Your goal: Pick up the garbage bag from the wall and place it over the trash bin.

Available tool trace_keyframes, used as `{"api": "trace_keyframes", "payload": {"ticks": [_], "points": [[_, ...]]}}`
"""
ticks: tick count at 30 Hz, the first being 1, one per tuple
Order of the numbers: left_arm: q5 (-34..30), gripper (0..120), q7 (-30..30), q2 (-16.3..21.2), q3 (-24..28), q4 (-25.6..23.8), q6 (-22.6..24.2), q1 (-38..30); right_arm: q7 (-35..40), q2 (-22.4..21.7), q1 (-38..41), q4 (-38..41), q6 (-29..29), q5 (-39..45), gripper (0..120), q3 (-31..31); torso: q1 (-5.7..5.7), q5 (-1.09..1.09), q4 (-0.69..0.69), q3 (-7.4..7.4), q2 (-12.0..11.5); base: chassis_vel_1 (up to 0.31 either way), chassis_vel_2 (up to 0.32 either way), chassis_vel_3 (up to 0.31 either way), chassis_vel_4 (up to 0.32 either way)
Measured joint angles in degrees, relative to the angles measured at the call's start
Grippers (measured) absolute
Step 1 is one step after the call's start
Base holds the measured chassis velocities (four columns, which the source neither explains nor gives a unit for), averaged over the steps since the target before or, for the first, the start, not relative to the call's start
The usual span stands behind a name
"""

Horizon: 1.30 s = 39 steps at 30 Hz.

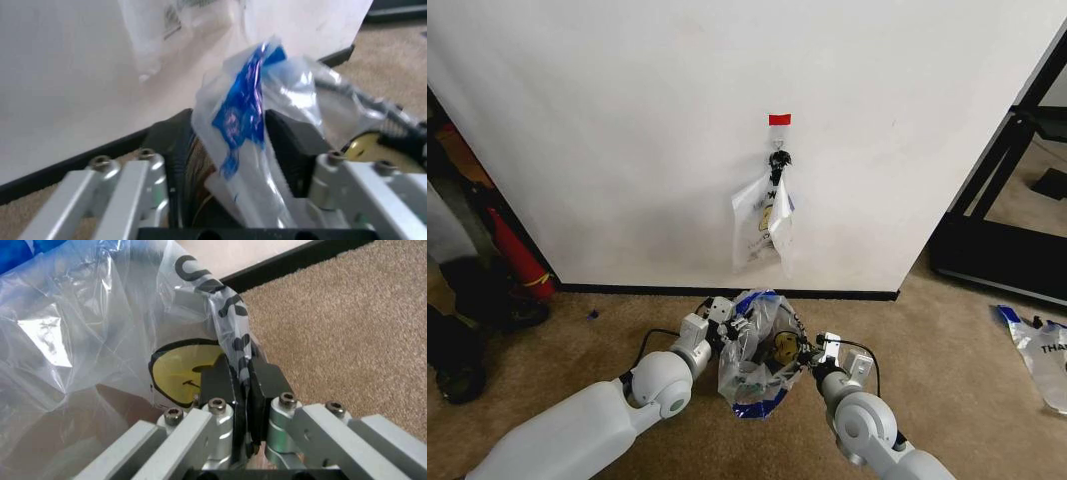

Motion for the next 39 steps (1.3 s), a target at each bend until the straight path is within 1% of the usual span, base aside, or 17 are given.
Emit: {"api": "trace_keyframes", "payload": {"ticks": [3,4,5,9,13,14,15,16,17,27,39], "points": [[1.0,26,0.3,0.0,0.1,0.1,-0.3,1.0,-0.1,0.1,0.4,-0.6,0.1,0.0,1,-0.1,0.00,-0.01,0.00,-0.01,0.0,0.000,0.000,0.000,0.000],[1.5,23,0.4,-0.1,0.2,0.1,-0.4,1.2,-0.2,0.1,0.6,-0.7,0.1,0.0,1,-0.2,0.00,-0.01,0.00,-0.01,0.0,0.000,0.000,0.000,0.000],[1.6,21,0.4,-0.1,0.3,0.1,-0.4,1.2,-0.2,0.1,0.7,-0.7,0.1,0.0,1,-0.3,0.00,-0.01,0.00,-0.01,0.0,0.000,0.000,0.000,0.000],[1.8,20,0.4,-0.4,0.7,0.4,-0.4,1.2,-0.2,0.1,0.8,-0.9,0.2,0.0,1,-0.3,0.00,-0.01,0.00,-0.01,0.0,0.000,0.000,0.000,0.000],[1.7,16,0.4,-1.0,1.0,1.7,-0.4,0.8,-0.2,0.1,0.7,-0.8,0.2,0.0,1,-0.4,0.00,-0.01,0.00,-0.01,0.0,0.000,0.000,0.000,0.000],[1.4,10,0.3,-1.0,1.0,2.1,-0.4,0.6,-0.2,0.1,0.7,-0.8,0.3,0.0,1,-0.3,0.00,0.00,0.00,-0.01,0.0,0.000,0.000,0.000,0.000],[1.2,10,0.3,-1.0,1.0,2.2,-0.4,0.5,-0.2,0.1,0.6,-0.7,0.3,0.0,1,-0.3,0.00,0.00,0.00,-0.01,0.0,0.000,0.000,0.000,0.000],[1.0,3,0.3,-1.0,1.0,2.4,-0.5,0.3,-0.2,0.1,0.5,-0.7,0.3,0.0,1,-0.2,0.00,0.00,0.00,-0.01,0.0,0.000,0.000,0.000,0.000],[0.8,0,0.2,-1.0,0.9,2.6,-0.5,0.2,-0.2,0.0,0.5,-0.7,0.3,0.0,1,-0.2,0.00,0.00,0.00,0.00,0.0,0.000,0.000,0.000,0.000],[-1.7,0,0.1,0.1,-0.8,2.5,-0.3,-1.1,-0.3,0.0,0.7,-0.8,0.3,0.0,1,-0.5,0.00,0.00,0.00,-0.01,0.0,0.000,0.000,0.000,0.000],[-5.1,0,1.4,0.1,-1.0,8.5,1.2,-4.4,-0.6,-0.3,0.1,-0.4,0.3,-0.4,1,-0.6,0.00,0.00,0.00,0.00,0.0,0.000,0.000,0.000,0.000]]}}
